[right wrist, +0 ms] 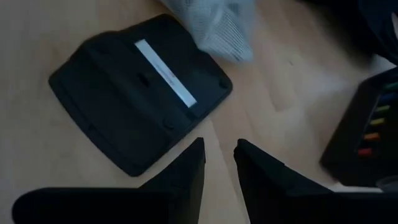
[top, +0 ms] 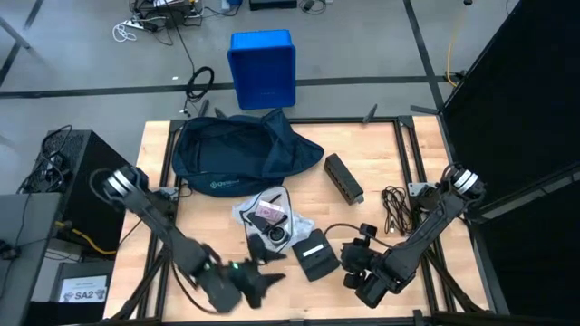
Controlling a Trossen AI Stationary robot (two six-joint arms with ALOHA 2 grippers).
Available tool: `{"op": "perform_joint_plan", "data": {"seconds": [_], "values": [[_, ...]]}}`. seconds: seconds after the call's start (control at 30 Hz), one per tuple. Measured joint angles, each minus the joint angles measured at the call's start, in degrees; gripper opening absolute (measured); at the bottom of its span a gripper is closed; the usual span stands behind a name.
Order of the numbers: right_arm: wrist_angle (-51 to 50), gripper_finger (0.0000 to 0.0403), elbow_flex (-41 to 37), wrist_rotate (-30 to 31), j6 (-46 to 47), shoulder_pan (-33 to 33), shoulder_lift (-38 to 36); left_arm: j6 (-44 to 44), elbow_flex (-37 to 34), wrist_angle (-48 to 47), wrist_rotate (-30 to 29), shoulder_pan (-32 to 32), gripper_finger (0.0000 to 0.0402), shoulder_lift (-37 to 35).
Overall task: Unpack backpack
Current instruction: Put the black calculator into the white mesh envelope
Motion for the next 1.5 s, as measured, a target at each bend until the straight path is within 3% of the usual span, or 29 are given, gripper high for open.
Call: {"op": "perform_joint_plan", "data": {"seconds": [0.13, 0.3, 0.67, 0.87, 1.03, 1.2, 1.5], "values": [[0.22, 0.0053, 0.0, -0.92, 2.29, 0.54, 0.0, 2.1, 9.1, -8.68, -2.94, -0.58, 0.0257, 7.28], [2.92, 0.0007, -3.57, -2.28, 6.19, -0.02, -0.09, 1.79, 14.06, -15.47, -2.83, -0.53, 0.0258, 13.84], [27.65, 0.0, -20.78, -9.16, 2.72, -6.72, -5.89, 2.14, 14.37, -14.87, -0.66, 0.61, 0.0257, 19.25], [38.23, 0.0, -27.65, -16.25, -0.42, -11.9, -7.29, 10.33, 14.33, -14.29, -0.14, 2.28, 0.0257, 23.49], [51.86, 0.0, -32.13, -20.74, -4.4, -14.17, -7.08, 10.84, 14.26, -14.55, 0.58, 4.13, 0.0257, 25.38], [54.94, 0.0, -32.87, -22.53, -5.7, -14.32, -7.08, 10.71, 14.18, -14.39, 7.13, 5.82, 0.0257, 25.4], [56.29, 0.0, -32.89, -22.82, -5.73, -14.32, -7.04, 13.02, 14.13, -13.51, 10.42, 8.04, 0.0257, 27.37]]}}
